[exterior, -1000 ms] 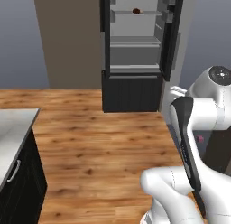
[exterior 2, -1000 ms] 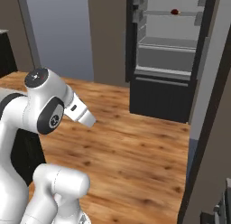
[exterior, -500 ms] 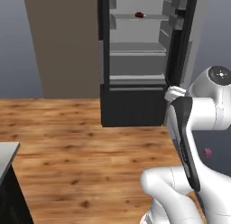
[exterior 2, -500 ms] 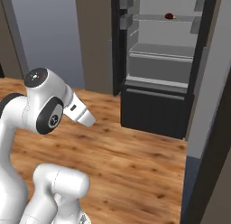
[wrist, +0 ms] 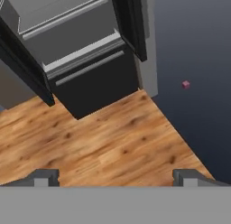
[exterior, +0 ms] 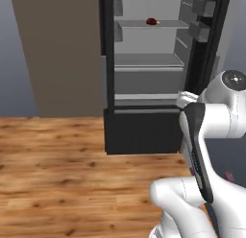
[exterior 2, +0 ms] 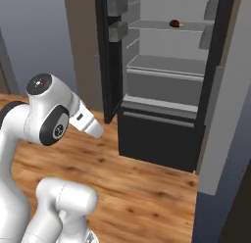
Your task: Take the cheese, steak, and avocado from the fridge and place them on the plate on the dining counter to create an appetizer plate.
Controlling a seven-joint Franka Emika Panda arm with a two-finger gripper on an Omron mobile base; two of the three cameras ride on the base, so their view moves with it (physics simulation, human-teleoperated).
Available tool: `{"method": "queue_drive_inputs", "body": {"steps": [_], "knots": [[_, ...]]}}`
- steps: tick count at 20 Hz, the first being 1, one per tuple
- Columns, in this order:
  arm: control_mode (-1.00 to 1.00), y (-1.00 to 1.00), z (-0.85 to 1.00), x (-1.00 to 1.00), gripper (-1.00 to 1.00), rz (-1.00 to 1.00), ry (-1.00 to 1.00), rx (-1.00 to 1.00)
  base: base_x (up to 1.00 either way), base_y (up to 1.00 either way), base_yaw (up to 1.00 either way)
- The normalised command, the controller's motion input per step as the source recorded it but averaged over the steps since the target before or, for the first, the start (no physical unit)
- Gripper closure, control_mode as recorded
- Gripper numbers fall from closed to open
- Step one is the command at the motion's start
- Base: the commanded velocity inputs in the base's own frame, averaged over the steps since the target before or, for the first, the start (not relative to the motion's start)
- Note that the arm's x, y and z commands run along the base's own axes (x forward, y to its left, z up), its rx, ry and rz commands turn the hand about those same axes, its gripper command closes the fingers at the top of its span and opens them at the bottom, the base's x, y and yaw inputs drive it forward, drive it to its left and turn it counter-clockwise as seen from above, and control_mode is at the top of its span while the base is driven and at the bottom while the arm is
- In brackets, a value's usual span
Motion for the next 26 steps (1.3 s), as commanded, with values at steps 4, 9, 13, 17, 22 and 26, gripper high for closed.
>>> {"method": "queue_drive_inputs", "body": {"steps": [4,9,13,17,22,26], "knots": [[1.0,0.0,0.0,0.0,-1.0,0.0,0.0,0.0,1.0,-0.42,0.0],[1.0,0.0,0.0,0.0,-1.0,0.0,0.0,0.0,1.0,-0.41,0.0],[1.0,0.0,0.0,0.0,-1.0,0.0,0.0,0.0,1.0,-0.4,0.0],[1.0,0.0,0.0,0.0,-1.0,0.0,0.0,0.0,1.0,-0.43,0.0],[1.0,0.0,0.0,0.0,-1.0,0.0,0.0,0.0,1.0,-0.41,0.0],[1.0,0.0,0.0,0.0,-1.0,0.0,0.0,0.0,0.78,-0.39,0.0]]}}
